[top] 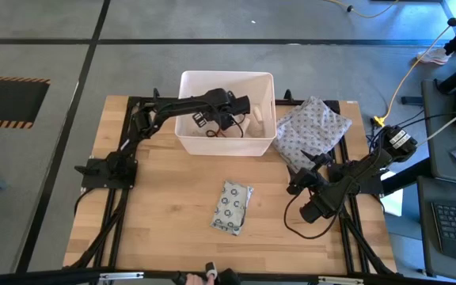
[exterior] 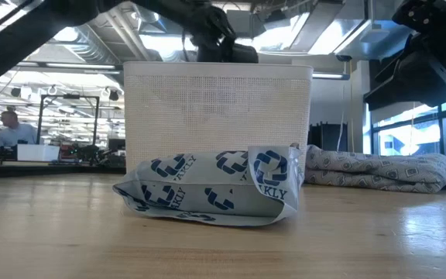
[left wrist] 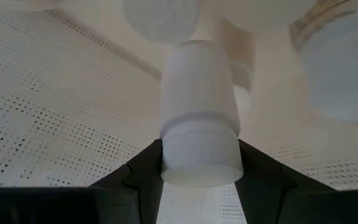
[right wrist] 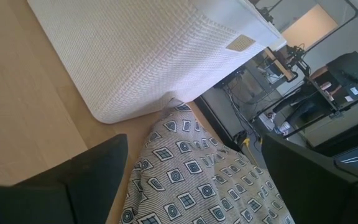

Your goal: Pick & place medical supplies in basket/bin

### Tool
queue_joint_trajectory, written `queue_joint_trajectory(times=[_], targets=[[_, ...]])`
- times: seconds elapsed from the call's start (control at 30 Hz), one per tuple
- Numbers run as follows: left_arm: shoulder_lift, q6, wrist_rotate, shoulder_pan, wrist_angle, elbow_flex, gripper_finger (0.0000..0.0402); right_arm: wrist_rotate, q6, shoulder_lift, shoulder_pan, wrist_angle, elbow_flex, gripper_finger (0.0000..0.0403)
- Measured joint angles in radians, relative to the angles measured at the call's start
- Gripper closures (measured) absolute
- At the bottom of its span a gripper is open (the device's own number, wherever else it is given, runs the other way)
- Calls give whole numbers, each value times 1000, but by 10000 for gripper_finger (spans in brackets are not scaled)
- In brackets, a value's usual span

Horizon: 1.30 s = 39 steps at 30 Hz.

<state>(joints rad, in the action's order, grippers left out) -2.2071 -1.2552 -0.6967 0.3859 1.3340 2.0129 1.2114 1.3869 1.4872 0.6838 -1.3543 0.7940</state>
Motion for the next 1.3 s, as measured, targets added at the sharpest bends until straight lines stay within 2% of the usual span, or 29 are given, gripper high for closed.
queue_joint_trajectory(times=[0.43, 0.73, 0.87, 1.1, 1.3], targets=[[-87, -15, -12, 9, -49, 0, 237, 2, 0, 0, 0, 0, 0, 31], [-104, -24, -10, 5, -68, 0, 234, 1, 0, 0, 0, 1, 0, 31], [-104, -9, -42, -3, -75, 0, 219, 0, 0, 0, 0, 1, 0, 31], [-104, 7, -36, -7, -82, 0, 186, 0, 0, 0, 0, 1, 0, 31], [-95, 65, -149, -12, -80, 4, 177, -1, 0, 0, 0, 1, 0, 31]])
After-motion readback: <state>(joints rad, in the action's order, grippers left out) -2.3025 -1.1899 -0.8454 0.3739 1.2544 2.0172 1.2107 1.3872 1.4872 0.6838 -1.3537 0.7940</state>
